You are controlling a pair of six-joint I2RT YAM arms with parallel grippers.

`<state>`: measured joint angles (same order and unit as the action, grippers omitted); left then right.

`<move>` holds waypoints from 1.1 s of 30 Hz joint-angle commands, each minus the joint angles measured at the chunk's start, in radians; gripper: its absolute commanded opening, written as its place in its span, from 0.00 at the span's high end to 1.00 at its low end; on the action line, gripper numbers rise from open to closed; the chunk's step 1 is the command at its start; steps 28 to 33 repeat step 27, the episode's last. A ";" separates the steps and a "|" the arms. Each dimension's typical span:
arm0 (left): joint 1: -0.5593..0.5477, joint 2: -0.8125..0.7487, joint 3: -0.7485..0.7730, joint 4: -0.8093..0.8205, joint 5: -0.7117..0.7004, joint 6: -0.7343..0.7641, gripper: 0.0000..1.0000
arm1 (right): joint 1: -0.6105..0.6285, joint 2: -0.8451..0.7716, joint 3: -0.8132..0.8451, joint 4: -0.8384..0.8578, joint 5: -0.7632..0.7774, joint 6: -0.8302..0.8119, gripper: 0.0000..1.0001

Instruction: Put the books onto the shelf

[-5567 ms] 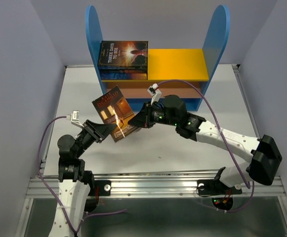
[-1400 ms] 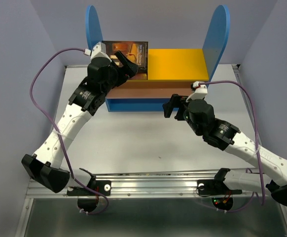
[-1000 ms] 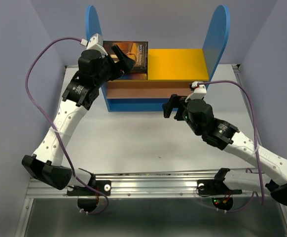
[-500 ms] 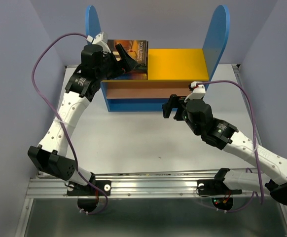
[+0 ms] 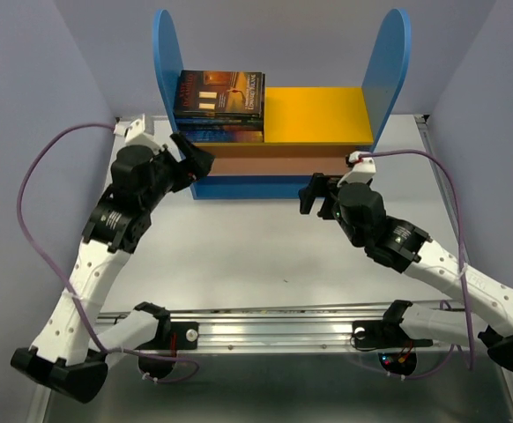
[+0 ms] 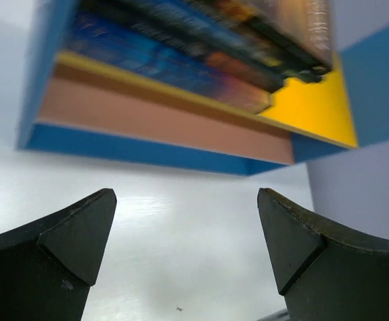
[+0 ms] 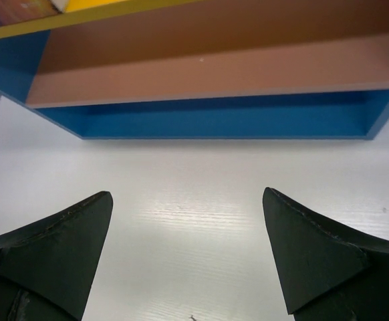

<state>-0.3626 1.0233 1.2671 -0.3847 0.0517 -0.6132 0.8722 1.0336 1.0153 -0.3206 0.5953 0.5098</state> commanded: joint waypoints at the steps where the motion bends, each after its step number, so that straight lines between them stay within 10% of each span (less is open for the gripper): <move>1: 0.007 -0.115 -0.173 -0.161 -0.415 -0.127 0.01 | -0.062 -0.059 -0.056 -0.092 0.080 0.074 0.00; 5: 0.008 -0.158 -0.268 -0.411 -0.657 -0.284 0.01 | -0.244 -0.072 -0.142 -0.144 -0.046 0.117 0.00; 11: 0.020 -0.278 -0.408 -0.243 -0.613 -0.284 0.01 | -0.409 -0.083 -0.311 -0.140 -0.064 0.194 0.00; 33: 0.080 -0.230 -0.445 -0.111 -0.495 -0.230 0.01 | -0.409 -0.253 -0.385 -0.106 0.041 0.162 0.00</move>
